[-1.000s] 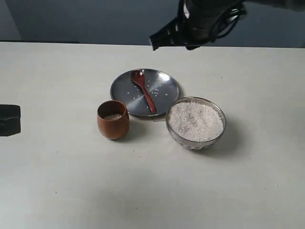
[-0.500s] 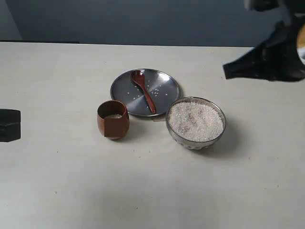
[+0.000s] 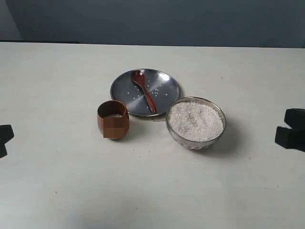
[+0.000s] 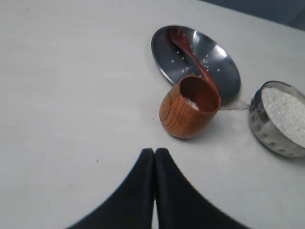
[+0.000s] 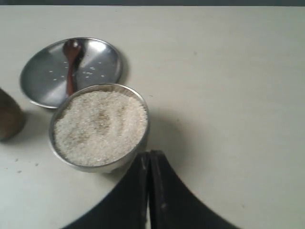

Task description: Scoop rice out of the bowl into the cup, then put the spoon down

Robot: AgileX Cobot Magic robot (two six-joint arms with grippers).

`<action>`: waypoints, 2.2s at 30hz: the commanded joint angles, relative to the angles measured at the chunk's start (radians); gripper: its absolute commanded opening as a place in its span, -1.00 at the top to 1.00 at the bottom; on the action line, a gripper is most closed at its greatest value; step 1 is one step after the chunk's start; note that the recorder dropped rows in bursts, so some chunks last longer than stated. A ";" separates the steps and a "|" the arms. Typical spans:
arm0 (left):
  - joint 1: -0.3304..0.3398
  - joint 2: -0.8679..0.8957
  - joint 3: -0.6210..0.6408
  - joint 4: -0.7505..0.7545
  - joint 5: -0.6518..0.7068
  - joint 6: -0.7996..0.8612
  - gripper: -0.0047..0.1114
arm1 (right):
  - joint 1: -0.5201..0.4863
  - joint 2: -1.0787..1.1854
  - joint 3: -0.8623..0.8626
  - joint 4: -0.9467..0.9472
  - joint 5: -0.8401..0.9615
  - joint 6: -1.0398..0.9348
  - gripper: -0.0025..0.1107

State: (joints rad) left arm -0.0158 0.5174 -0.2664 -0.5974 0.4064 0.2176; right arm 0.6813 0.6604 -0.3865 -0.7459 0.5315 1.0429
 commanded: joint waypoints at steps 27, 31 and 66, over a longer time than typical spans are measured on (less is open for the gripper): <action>-0.007 -0.356 0.008 -0.041 0.020 0.013 0.91 | -0.001 -0.039 0.251 -0.399 -0.255 0.427 0.96; -0.007 -0.356 0.008 -0.040 0.020 0.027 0.91 | -0.001 -0.039 0.251 -0.396 -0.256 0.427 0.96; -0.007 -0.517 0.266 0.549 -0.230 -0.062 0.91 | -0.001 -0.039 0.251 -0.396 -0.265 0.427 0.96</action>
State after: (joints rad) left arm -0.0158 0.0058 -0.0044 -0.0543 0.1761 0.1641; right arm 0.6813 0.6275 -0.1381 -1.1380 0.2673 1.4714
